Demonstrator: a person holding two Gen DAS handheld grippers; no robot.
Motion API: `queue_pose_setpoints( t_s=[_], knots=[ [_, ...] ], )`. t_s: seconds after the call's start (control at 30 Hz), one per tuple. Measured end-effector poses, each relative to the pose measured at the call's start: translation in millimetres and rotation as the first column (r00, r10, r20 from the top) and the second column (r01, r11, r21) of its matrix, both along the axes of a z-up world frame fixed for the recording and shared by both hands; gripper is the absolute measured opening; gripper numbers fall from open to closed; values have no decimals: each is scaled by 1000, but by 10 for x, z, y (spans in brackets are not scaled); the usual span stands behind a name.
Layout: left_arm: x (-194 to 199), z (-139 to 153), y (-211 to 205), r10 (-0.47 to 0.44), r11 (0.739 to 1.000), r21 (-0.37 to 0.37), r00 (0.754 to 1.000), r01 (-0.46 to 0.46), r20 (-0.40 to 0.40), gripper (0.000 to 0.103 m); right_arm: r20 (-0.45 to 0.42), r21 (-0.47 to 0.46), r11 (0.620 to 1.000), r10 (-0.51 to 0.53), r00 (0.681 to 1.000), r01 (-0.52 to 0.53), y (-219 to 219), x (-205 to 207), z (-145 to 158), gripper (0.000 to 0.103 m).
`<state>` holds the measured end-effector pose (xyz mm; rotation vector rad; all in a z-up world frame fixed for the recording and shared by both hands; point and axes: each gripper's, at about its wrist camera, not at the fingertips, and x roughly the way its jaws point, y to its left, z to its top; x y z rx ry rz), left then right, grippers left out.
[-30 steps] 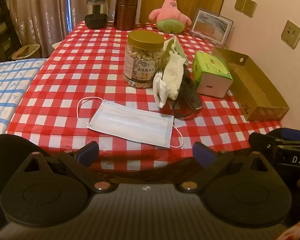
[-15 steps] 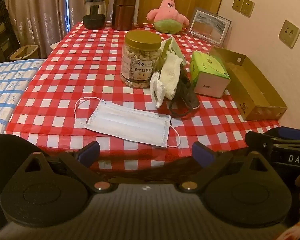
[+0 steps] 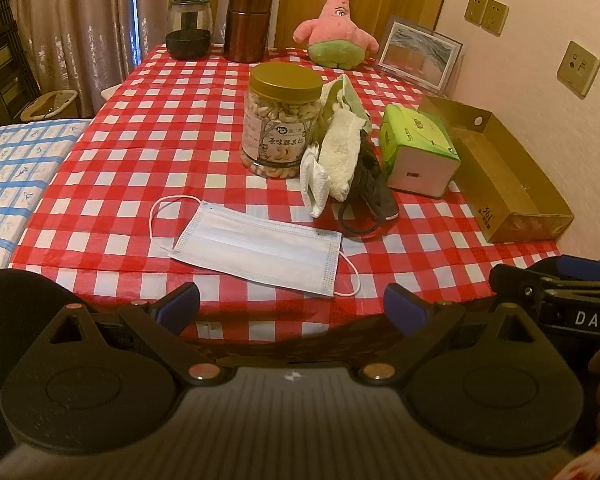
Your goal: Organize soft objects
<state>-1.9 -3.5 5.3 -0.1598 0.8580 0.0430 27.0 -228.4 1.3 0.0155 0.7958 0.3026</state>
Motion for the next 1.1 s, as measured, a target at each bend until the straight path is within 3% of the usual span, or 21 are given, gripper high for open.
queue_pose_setpoints(
  t_s=[1.1],
  knots=[
    [3,8,-5,-1,1000,3,1000,1,4,98,2,6,1000,-5,1000,5,-12,6,0,102]
  ],
)
